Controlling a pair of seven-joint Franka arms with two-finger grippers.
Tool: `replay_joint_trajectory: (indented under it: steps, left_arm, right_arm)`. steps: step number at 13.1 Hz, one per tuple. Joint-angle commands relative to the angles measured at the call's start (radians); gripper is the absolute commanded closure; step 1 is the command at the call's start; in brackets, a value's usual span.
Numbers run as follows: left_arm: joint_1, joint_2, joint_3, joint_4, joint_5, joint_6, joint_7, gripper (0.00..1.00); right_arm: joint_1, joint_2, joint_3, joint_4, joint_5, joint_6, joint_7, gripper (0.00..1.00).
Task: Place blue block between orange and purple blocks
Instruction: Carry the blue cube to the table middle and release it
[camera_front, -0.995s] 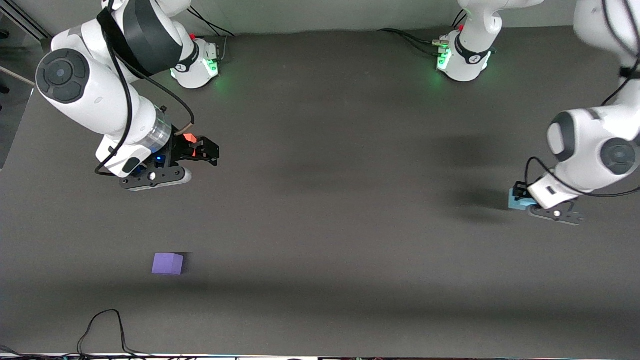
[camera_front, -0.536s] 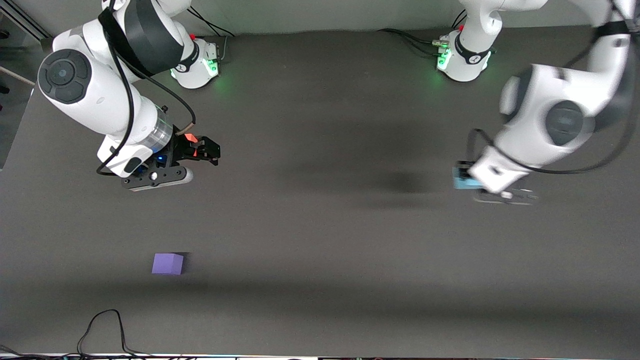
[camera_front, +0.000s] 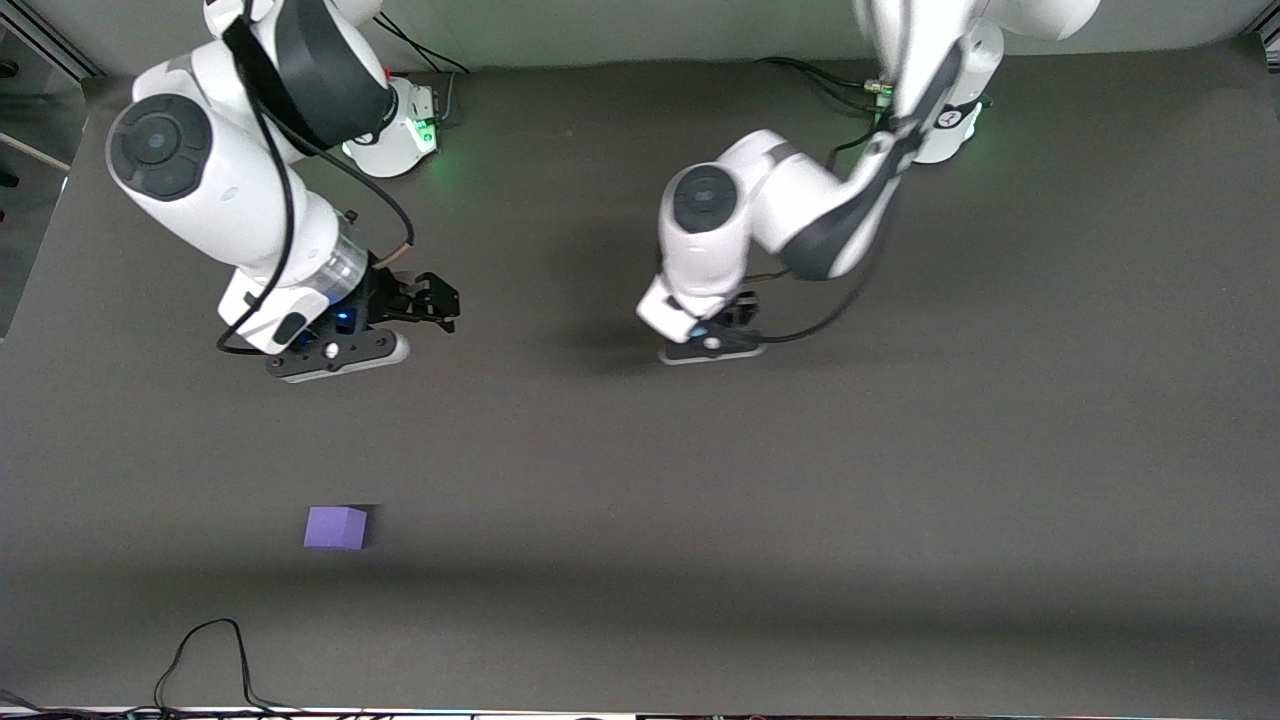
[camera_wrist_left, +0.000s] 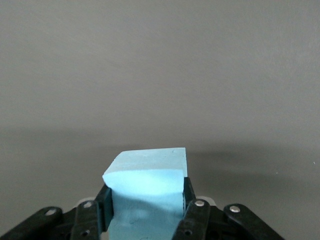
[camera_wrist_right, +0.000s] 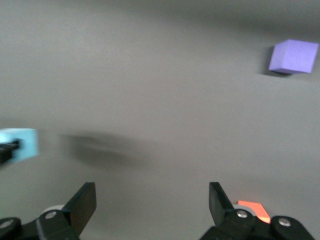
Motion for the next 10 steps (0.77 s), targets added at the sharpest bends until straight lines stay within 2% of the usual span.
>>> replay_joint_trajectory:
  steps: [1,5,6,7,8,10]
  left_arm:
    - [-0.070,0.176,0.022,0.138,0.089,0.015,-0.111,0.59]
    - [-0.093,0.237,0.022,0.137,0.130,0.109,-0.158,0.59]
    - [-0.096,0.239,0.022,0.137,0.132,0.114,-0.157,0.51]
    - [-0.093,0.237,0.023,0.137,0.130,0.114,-0.146,0.14]
    - [-0.085,0.231,0.026,0.137,0.133,0.112,-0.138,0.00]
    - [-0.047,0.193,0.022,0.134,0.117,0.089,-0.062,0.00]
  right_arm:
    - [0.034,0.033,-0.005,0.027,0.012,0.037,0.091,0.00]
    - [0.077,0.060,-0.005,0.044,0.012,0.060,0.147,0.00]
    - [0.079,0.077,-0.003,0.059,0.012,0.060,0.151,0.00]
    - [0.085,0.091,0.000,0.078,0.012,0.062,0.191,0.00]
    - [0.114,0.112,0.000,0.096,0.009,0.063,0.238,0.00]
    - [0.137,0.144,0.000,0.127,0.009,0.063,0.263,0.00]
